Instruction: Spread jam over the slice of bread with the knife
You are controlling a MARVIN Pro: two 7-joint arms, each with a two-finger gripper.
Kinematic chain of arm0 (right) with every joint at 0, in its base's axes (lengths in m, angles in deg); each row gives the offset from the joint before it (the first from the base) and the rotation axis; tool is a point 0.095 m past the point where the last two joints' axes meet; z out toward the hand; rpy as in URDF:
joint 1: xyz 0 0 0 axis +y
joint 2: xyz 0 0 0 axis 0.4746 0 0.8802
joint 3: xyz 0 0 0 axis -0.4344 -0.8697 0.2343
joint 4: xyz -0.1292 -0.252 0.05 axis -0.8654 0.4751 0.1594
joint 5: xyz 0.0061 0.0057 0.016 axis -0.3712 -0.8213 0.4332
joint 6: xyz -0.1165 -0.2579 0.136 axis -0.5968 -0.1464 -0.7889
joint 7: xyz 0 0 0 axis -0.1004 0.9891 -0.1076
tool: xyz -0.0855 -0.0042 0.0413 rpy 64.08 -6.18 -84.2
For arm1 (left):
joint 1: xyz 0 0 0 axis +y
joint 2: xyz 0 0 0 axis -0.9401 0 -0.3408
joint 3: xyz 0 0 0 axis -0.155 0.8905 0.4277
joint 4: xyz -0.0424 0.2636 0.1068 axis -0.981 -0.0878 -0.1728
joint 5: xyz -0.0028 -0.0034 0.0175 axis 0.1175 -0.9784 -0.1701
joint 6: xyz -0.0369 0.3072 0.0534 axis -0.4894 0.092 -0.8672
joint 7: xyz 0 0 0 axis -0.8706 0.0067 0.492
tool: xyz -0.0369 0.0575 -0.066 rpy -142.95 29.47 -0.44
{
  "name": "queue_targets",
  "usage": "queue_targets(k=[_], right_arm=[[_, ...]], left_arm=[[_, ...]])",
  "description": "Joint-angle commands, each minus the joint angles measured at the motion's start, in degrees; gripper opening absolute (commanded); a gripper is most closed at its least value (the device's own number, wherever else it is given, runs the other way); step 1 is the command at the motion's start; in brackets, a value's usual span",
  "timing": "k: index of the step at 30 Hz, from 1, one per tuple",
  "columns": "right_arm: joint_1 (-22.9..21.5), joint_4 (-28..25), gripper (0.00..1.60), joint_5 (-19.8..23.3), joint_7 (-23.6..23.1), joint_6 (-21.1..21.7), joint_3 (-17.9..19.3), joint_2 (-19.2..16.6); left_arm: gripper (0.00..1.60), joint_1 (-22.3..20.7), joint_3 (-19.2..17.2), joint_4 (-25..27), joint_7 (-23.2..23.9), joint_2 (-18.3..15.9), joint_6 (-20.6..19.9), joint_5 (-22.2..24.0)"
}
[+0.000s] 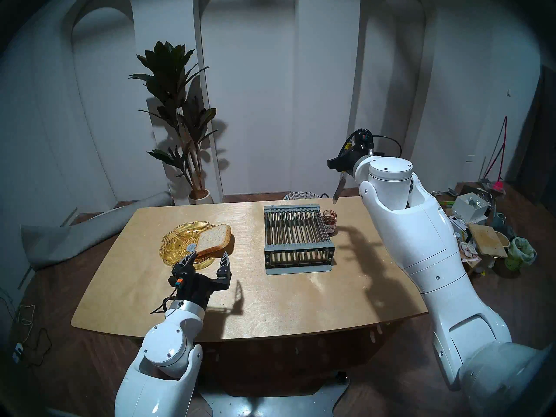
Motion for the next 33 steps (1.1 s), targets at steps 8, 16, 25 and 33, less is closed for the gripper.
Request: queue_targets(k=[8, 16, 25, 33], right_arm=[[-0.3, -1.4, 0.0, -3.5, 1.3, -3.1, -3.2, 0.8], [0.3, -1.4, 0.0, -5.1, 3.0, -3.6, -4.9, 1.1], [1.2, -1.6, 0.0, -6.0, 4.4, -3.9, -6.5, 1.4], [1.6, -0.7, 0.0, -7.1, 5.2, -4.7, -7.9, 1.3]], left_arm=[[1.6, -0.8, -0.4, 0.8, -0.4, 0.1, 0.7, 0.6], [1.6, -0.5, -1.1, 0.6, 0.0, -0.2, 1.3, 1.7], [1.6, 0.1, -1.7, 0.7, 0.4, -0.4, 1.7, 2.3], [1.6, 0.3, -1.8, 0.7, 0.4, -0.3, 1.9, 2.6]])
